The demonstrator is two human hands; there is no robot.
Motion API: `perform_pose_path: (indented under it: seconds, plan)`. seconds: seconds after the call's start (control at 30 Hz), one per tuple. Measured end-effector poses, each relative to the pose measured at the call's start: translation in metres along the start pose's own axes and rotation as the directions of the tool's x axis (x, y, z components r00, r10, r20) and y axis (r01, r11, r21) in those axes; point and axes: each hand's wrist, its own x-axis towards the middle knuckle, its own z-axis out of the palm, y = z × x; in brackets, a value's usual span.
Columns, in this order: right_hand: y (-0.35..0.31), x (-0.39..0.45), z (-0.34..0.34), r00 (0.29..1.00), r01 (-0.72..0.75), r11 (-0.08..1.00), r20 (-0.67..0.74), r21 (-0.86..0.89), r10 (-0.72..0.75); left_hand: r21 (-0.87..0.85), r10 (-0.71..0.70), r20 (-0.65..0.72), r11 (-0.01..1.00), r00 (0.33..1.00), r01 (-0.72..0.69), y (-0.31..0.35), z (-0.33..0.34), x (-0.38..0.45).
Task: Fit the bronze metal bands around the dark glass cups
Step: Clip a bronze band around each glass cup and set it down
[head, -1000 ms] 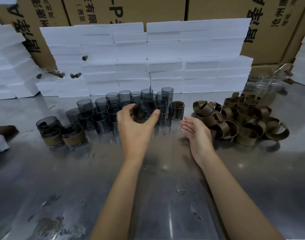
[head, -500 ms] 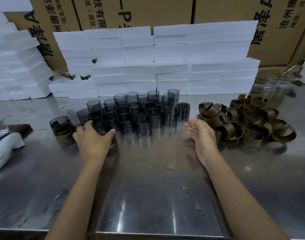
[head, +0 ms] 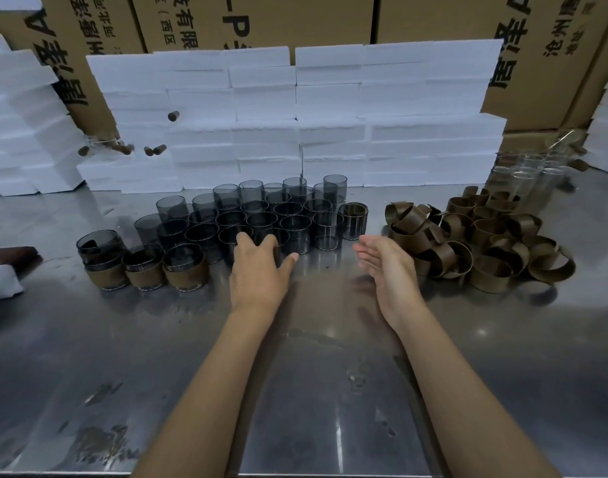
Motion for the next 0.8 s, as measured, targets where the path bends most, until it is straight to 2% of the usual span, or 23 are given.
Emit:
perform_pose_path:
  seconds: [0.13, 0.23, 0.3, 0.4, 0.47, 0.57, 0.63, 0.8]
  plan:
    - [-0.001, -0.002, 0.001, 0.999, 0.012, 0.999, 0.039, -0.043, -0.011, -0.062, 0.078, -0.035, 0.995, 0.996, -0.08, 0.0, 0.001, -0.007]
    - [-0.002, -0.003, 0.003, 0.996, 0.007, 0.992, 0.091, -0.127, 0.004, -0.334, 0.126, -0.102, 0.93, 0.987, -0.153, 0.015, -0.005, -0.005]
    - [-0.002, -0.004, 0.004, 0.987, -0.002, 0.976, 0.155, -0.219, 0.037, -0.561, 0.093, -0.028, 0.823, 0.995, -0.093, 0.032, -0.007, -0.001]
    - [-0.005, -0.006, 0.005, 0.968, -0.004, 0.971, 0.245, -0.24, 0.064, -0.816, 0.115, 0.234, 0.563, 0.965, 0.131, 0.054, -0.003, 0.009]
    - [-0.011, -0.006, 0.001, 0.951, -0.028, 0.985, 0.299, -0.169, 0.079, -0.866, 0.149, 0.366, 0.416, 0.918, 0.278, 0.062, 0.007, 0.012]
    - [-0.015, -0.001, -0.01, 0.921, -0.062, 0.987, 0.374, -0.147, 0.114, -0.881, 0.185, 0.46, 0.22, 0.868, 0.42, 0.06, 0.028, 0.01]
    - [-0.016, 0.002, -0.016, 0.904, -0.073, 0.985, 0.407, -0.158, 0.132, -0.871, 0.205, 0.488, 0.179, 0.848, 0.458, 0.056, 0.034, 0.01]
    - [-0.02, -0.001, -0.012, 0.9, -0.04, 0.974, 0.415, -0.222, 0.131, -0.853, 0.258, 0.521, 0.193, 0.814, 0.485, 0.045, 0.037, 0.013]
